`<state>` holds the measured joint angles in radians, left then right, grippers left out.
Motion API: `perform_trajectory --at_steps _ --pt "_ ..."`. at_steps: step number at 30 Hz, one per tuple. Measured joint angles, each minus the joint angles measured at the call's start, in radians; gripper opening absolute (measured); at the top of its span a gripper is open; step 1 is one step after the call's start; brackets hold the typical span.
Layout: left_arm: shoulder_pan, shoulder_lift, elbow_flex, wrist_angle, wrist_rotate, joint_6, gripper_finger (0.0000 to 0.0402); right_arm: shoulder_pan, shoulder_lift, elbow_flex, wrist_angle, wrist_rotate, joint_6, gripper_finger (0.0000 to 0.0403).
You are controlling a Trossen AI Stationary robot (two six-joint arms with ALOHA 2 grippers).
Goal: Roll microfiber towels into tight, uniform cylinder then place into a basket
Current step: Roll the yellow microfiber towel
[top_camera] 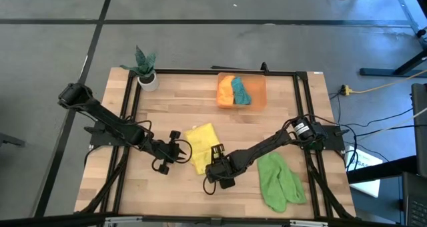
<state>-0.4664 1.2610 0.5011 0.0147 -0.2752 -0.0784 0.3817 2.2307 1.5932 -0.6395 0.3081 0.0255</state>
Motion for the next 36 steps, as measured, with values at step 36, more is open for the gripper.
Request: perform_trajectory --at_steps 36 --pt "-0.151 0.120 -0.001 0.225 -0.115 0.142 0.0069 -0.096 0.008 0.129 -0.074 -0.205 0.022 0.0006"
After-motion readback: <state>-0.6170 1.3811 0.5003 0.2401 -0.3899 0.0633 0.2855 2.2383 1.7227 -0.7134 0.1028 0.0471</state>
